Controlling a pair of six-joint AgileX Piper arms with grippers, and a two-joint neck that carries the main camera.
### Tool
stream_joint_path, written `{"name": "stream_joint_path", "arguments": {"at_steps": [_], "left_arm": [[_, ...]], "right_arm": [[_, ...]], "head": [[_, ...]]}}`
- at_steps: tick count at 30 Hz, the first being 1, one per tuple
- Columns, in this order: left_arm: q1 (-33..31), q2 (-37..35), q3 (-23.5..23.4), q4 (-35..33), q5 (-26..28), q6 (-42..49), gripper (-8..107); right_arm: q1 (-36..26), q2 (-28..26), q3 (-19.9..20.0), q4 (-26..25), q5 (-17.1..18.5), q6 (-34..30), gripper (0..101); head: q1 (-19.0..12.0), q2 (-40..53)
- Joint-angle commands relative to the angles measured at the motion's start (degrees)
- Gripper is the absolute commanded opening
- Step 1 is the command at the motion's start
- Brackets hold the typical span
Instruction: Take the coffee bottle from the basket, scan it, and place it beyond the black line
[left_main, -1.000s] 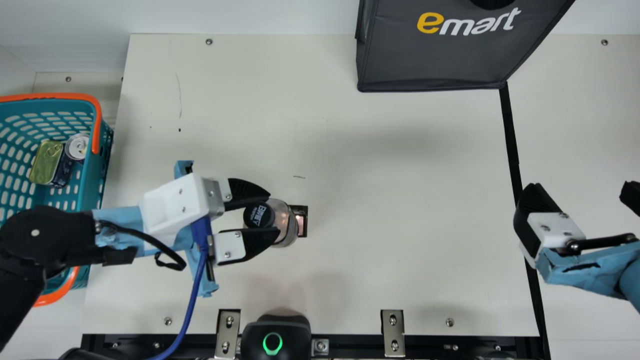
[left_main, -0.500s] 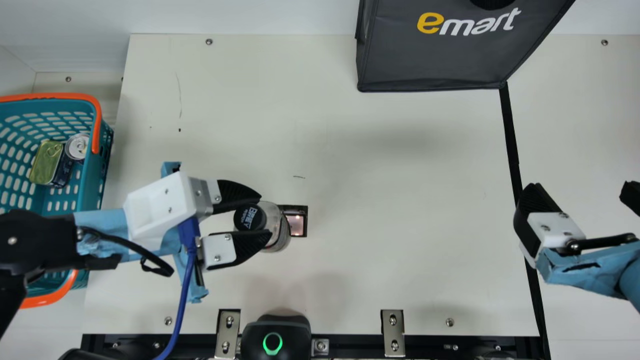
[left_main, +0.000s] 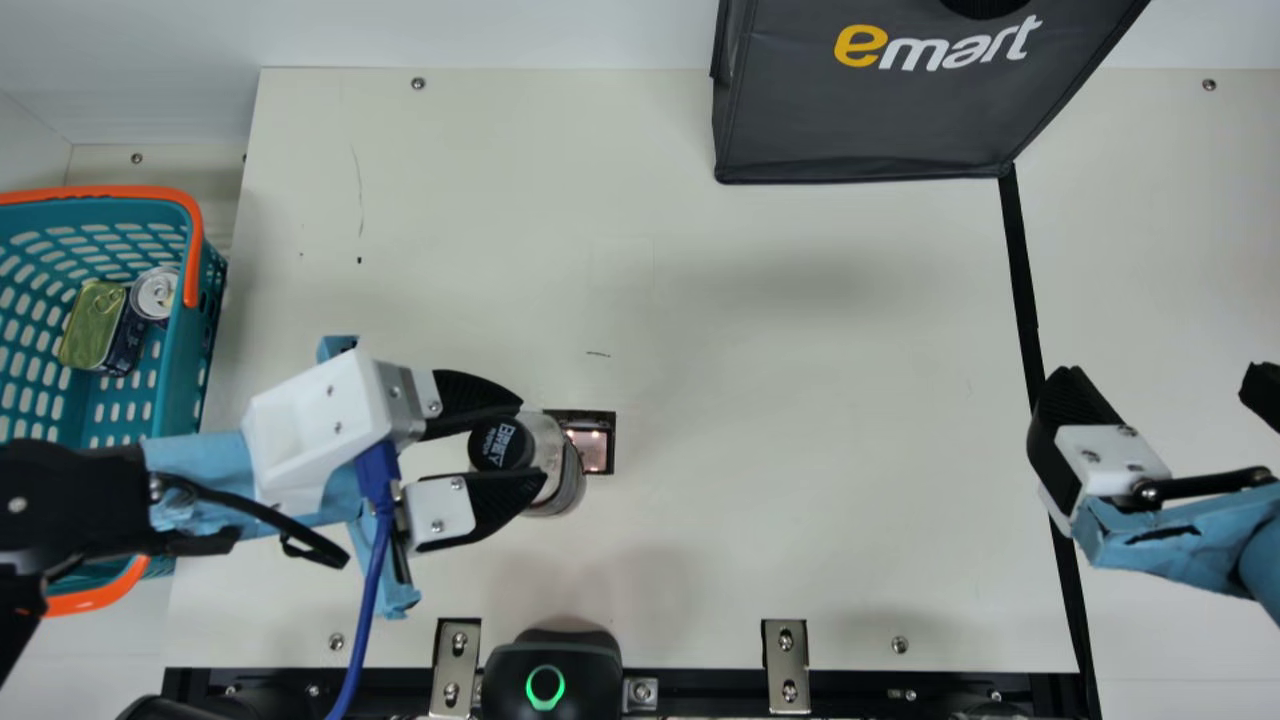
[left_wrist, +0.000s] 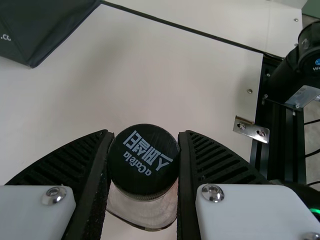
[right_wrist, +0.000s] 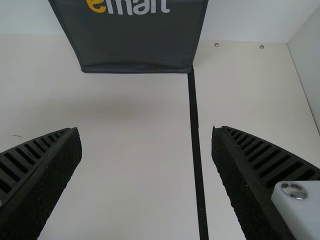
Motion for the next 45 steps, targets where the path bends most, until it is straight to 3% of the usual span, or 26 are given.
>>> {"name": "stream_joint_path", "arguments": {"at_steps": [1,18,34,45], "left_arm": [[-1.03,0.35,-0.16,-0.08,-0.93,-0.42,10],[-6.57,1.13,0.56,-0.11,-5.52,-2.72,10],[-8.20,4.65,4.22,-2.52,-10.92,2.57,10],[-9.74,8.13,2.85,-4.42,-14.52,5.65,10]], "right_arm": [[0.00,0.00,0.00,0.00,0.00,0.00,91],[0.00,0.00,0.00,0.00,0.00,0.00,91],[0.00,0.00,0.00,0.00,0.04,0.00,91],[0.00,0.00,0.00,0.00,0.04,0.00,91]], "head": [[-1.57,0.09],[-1.57,0.09],[-1.57,0.09],[-1.57,0.09]]}}
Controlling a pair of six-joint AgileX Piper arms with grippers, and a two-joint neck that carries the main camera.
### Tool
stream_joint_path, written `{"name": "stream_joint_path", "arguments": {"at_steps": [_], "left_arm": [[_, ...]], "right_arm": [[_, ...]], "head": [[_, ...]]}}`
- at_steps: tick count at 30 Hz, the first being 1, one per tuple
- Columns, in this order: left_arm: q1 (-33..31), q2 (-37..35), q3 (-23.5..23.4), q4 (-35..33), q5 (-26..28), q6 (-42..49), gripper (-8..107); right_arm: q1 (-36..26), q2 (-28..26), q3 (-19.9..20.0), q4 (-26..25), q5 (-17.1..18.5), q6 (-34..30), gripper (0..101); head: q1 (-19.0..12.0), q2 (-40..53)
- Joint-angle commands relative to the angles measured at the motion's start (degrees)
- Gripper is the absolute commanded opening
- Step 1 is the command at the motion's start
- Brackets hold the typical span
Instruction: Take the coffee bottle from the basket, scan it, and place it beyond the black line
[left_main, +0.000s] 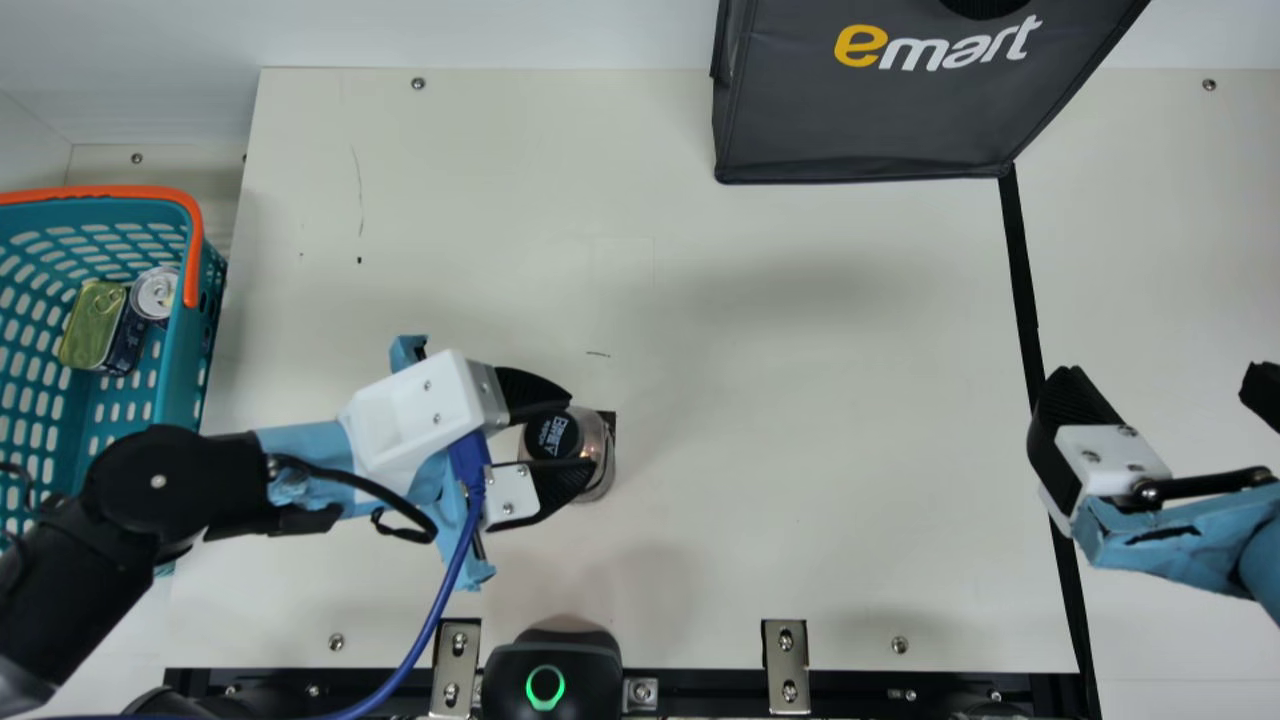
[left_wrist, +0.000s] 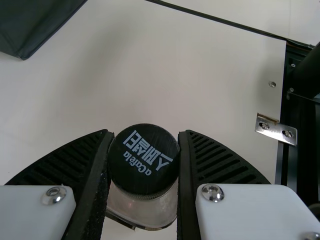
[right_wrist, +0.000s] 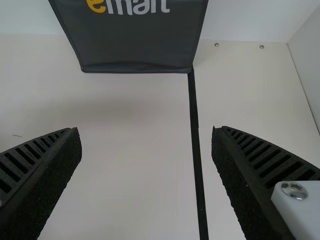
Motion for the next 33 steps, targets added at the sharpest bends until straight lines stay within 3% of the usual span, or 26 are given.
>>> {"name": "stream_joint_path", "arguments": {"at_steps": [1,16,33], "left_arm": [[-0.44,0.70,-0.72,-0.35,-0.68,0.44,10],[-4.50,8.65,-8.26,-2.96,-5.46,2.31,10],[-8.39,17.54,-17.53,-2.27,-7.04,2.16,10]], "right_arm": [[0.00,0.00,0.00,0.00,0.00,0.00,91],[0.00,0.00,0.00,0.00,0.00,0.00,91],[0.00,0.00,0.00,0.00,0.00,0.00,91]], "head": [[-1.57,0.18],[-1.57,0.18],[-1.57,0.18]]}}
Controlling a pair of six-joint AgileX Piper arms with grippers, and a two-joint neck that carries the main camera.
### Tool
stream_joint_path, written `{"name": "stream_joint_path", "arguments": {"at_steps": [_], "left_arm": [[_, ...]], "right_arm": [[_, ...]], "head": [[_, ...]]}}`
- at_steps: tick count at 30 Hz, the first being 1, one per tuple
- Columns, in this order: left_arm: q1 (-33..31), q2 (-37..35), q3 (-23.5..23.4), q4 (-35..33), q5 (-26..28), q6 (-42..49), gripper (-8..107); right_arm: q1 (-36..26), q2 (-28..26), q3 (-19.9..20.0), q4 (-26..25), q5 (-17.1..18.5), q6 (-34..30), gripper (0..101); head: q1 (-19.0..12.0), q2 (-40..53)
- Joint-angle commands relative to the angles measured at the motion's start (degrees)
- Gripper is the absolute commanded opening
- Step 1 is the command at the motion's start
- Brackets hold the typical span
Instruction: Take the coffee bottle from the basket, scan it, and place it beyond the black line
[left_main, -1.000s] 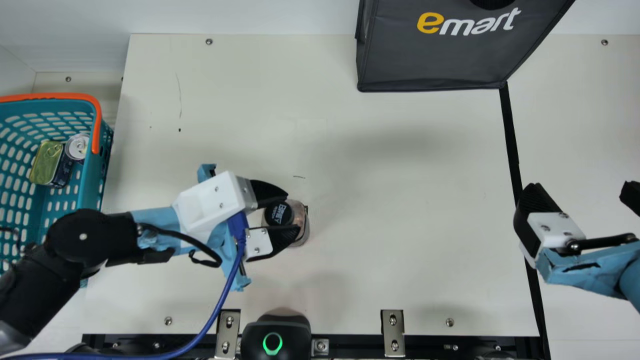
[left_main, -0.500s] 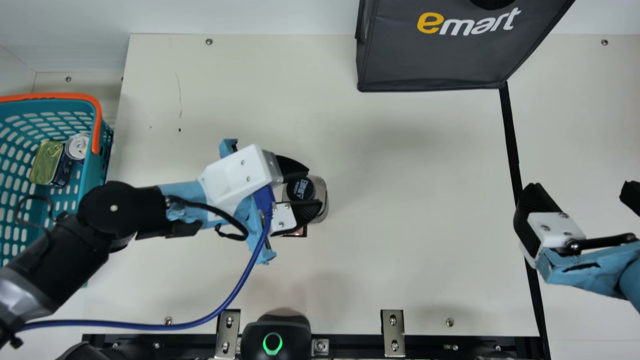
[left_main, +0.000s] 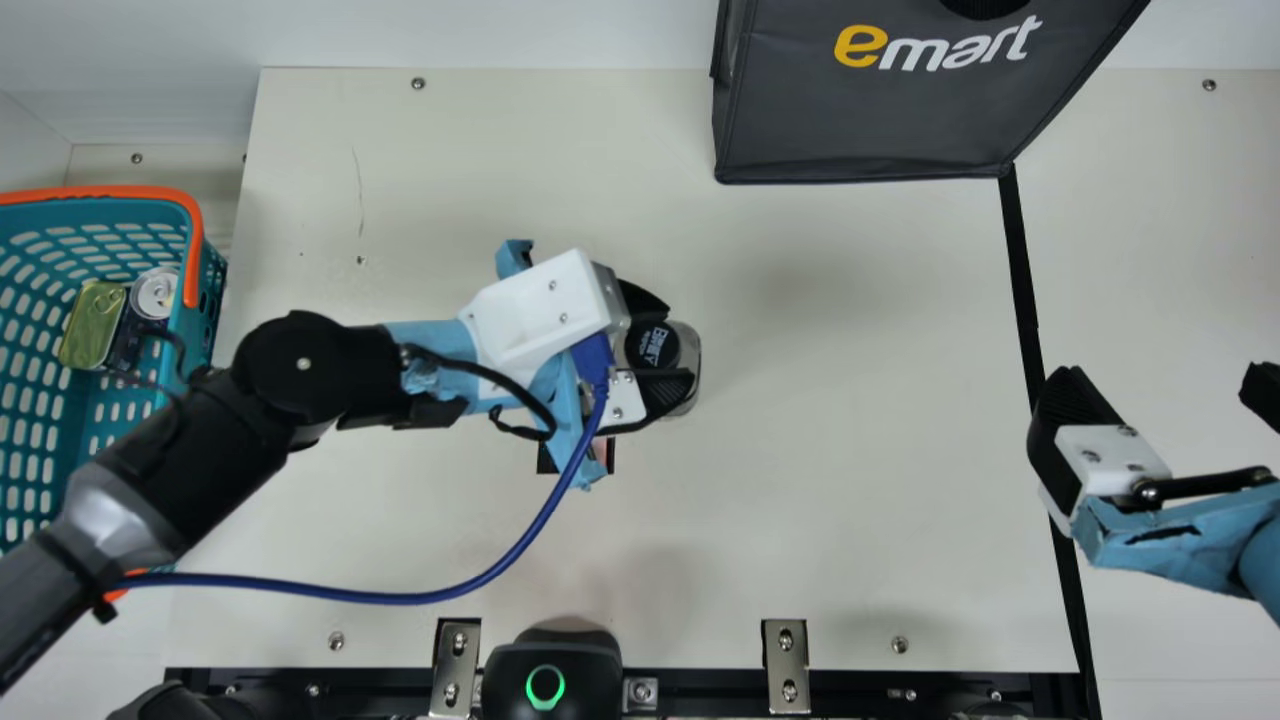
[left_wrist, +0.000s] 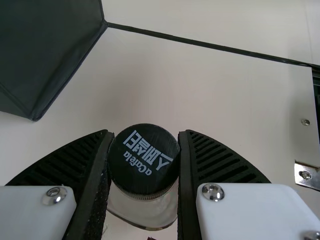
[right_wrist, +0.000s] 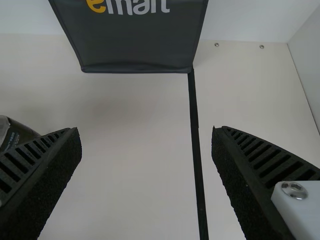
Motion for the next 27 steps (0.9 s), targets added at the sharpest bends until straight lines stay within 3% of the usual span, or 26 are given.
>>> {"name": "stream_joint_path", "arguments": {"at_steps": [1,27], "left_arm": [[-0.18,0.85,-0.86,0.37,0.18,0.11,10],[-1.52,9.88,-8.81,4.10,0.07,-0.15,10]], "right_arm": [[0.00,0.00,0.00,0.00,0.00,0.00,91],[0.00,0.00,0.00,0.00,0.00,0.00,91]], "head": [[-1.57,0.09],[-1.57,0.09]]}}
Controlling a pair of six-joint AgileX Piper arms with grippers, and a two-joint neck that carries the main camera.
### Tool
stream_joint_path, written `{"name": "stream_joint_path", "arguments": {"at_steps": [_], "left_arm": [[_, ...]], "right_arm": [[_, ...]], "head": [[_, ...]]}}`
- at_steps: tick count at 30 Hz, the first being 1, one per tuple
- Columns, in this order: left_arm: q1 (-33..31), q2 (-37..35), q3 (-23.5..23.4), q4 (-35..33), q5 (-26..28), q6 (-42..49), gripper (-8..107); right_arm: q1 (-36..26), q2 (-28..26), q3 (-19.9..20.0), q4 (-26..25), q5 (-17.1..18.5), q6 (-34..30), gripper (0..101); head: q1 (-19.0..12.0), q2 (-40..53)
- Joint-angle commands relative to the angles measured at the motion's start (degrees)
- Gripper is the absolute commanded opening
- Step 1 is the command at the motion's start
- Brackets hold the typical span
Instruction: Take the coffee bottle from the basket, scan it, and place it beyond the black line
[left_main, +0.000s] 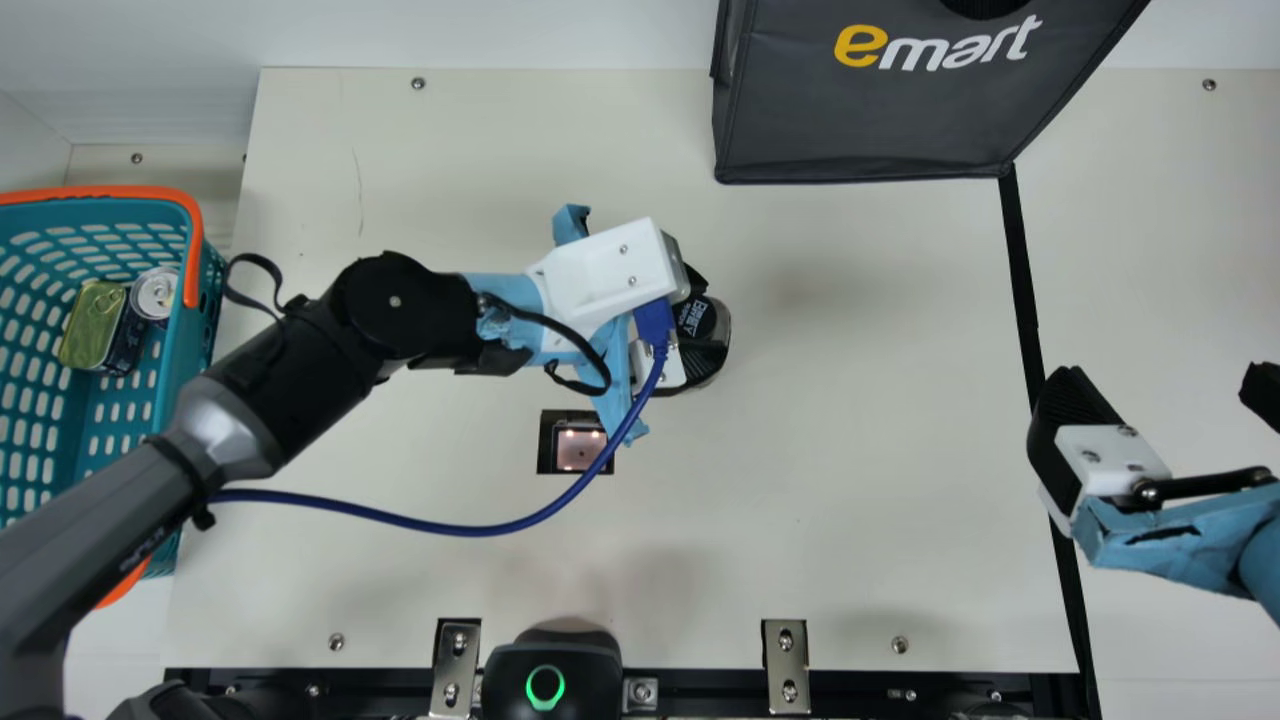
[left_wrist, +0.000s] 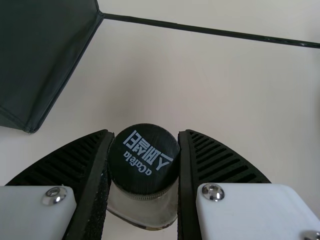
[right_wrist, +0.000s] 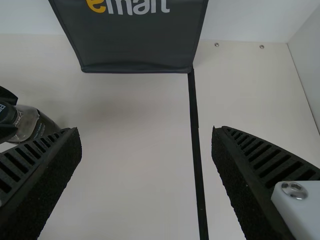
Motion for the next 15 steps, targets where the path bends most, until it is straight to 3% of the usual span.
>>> {"name": "stream_joint_path", "arguments": {"at_steps": [1,15], "left_arm": [[-0.17,0.17,-0.17,0.17,-0.17,-0.33,10],[-0.99,0.95,-1.58,1.35,0.14,-2.71,57]], "right_arm": [[0.00,0.00,0.00,0.00,0.00,0.00,91],[0.00,0.00,0.00,0.00,0.02,0.00,91]], "head": [[-1.57,0.09],[-1.57,0.09]]}}
